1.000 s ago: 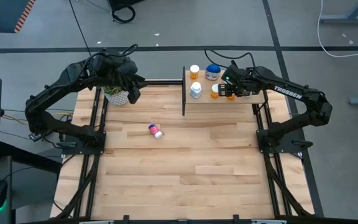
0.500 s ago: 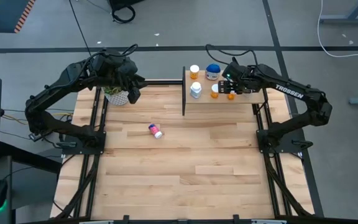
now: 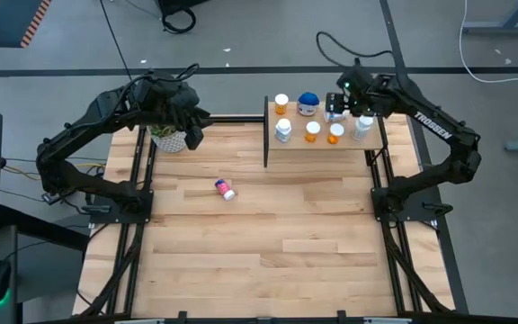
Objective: Pick and place medicine bottles onto shelf by color
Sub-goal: Put the white blue pill bottle on the shelf aligned with the orange pill bottle
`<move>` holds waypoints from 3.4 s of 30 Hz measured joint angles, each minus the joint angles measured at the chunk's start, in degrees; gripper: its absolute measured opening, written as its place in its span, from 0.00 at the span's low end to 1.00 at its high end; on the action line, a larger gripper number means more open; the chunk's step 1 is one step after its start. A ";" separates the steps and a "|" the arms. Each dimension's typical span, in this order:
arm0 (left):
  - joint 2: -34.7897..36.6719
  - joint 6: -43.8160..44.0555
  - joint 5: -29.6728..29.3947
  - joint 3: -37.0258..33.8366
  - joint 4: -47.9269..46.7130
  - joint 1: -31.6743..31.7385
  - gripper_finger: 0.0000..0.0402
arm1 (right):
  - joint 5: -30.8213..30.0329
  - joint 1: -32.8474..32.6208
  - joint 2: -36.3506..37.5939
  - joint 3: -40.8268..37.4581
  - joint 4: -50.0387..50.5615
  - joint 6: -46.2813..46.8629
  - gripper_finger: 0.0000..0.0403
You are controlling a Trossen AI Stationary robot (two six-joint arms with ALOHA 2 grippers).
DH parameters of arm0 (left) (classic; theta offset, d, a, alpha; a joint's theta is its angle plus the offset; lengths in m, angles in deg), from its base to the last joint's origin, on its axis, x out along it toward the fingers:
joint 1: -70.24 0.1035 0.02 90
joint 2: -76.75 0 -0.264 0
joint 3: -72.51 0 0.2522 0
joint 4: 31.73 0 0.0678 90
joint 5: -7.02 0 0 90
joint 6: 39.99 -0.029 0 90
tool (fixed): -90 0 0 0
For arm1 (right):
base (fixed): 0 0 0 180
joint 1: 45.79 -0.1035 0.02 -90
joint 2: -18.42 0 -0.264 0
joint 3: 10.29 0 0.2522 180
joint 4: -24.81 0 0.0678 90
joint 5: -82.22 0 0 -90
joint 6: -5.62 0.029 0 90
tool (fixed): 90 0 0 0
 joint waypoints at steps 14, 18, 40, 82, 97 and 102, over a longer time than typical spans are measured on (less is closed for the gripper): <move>0.00 -2.70 -0.04 0.00 0.44 0.06 0.35 | 20.26 13.76 -0.35 0.08 -3.99 -6.88 0.68; -0.02 -4.80 -0.04 0.00 0.44 0.07 0.37 | 23.56 14.30 -0.80 0.10 -4.41 -14.73 0.67; -0.02 -9.57 -0.04 0.00 -2.62 5.17 0.41 | 16.79 15.16 -25.85 38.49 15.80 -62.51 0.65; -0.04 0.47 -0.04 -0.02 -3.01 8.35 0.41 | 21.19 20.54 -18.69 4.07 5.51 -83.23 0.74; -0.04 0.09 -0.04 -0.02 -3.01 8.35 0.41 | 21.23 20.37 -18.73 3.97 1.32 -81.46 0.73; -0.04 0.09 -0.04 -0.02 -3.03 8.35 0.41 | 21.65 20.40 -18.73 3.97 1.14 -81.46 0.73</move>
